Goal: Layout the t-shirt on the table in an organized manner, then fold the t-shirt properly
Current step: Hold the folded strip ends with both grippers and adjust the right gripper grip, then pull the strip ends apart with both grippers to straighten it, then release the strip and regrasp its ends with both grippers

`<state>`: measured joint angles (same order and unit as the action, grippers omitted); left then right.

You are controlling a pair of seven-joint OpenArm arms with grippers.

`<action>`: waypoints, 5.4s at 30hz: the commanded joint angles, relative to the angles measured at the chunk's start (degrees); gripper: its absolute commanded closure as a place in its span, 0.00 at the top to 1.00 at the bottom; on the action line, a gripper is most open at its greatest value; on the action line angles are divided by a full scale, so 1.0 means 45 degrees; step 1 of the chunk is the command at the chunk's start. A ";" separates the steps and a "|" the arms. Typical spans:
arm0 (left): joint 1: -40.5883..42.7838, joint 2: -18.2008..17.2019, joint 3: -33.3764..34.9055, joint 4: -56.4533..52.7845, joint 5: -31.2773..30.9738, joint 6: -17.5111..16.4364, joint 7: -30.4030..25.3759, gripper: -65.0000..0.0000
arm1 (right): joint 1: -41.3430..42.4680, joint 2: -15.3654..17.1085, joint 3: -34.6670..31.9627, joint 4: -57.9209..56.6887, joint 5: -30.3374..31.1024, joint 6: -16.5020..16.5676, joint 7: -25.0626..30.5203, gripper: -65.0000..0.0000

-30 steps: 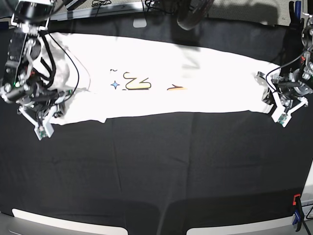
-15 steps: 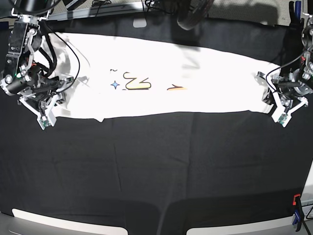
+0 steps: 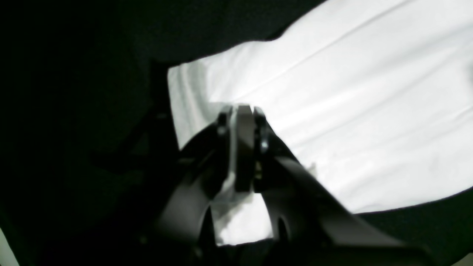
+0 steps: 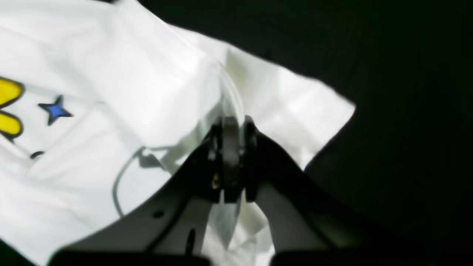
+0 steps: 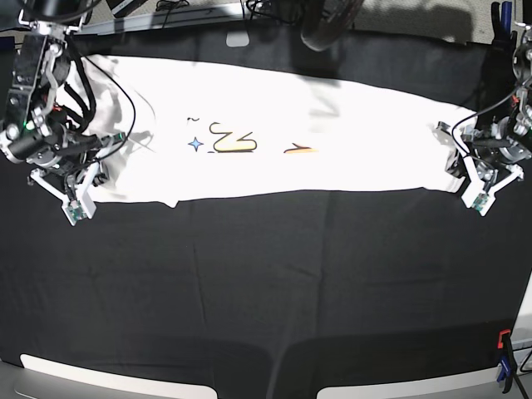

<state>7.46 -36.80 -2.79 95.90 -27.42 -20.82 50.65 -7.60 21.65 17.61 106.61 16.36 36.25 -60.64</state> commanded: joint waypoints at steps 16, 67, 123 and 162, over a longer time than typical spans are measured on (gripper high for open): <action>-0.0146 -0.0228 -0.0136 0.0214 -0.0010 -0.0034 -0.0957 0.00 | -0.3191 0.0165 0.0058 0.1977 -0.0238 0.0833 0.0325 0.00; 0.0175 -0.0325 -0.0136 0.0214 -0.1836 -0.1200 0.1010 0.36 | -0.5644 0.0520 0.0121 0.1977 -0.4517 -0.2263 0.2259 0.37; -0.3390 -0.0335 -0.0136 -0.6033 -0.5275 -0.0850 0.0835 0.68 | -0.5804 -0.0267 0.0083 0.5600 0.1744 0.0151 0.1579 0.37; -0.1588 -0.1039 -0.0136 -0.8102 -0.5911 -0.2176 0.1899 0.68 | -0.9287 -0.2759 0.3274 0.5620 0.2759 0.0753 0.0699 0.37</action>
<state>-0.62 -41.30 -3.92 59.77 -57.10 -31.42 53.84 -48.90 8.86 32.01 130.78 28.14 39.46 -58.39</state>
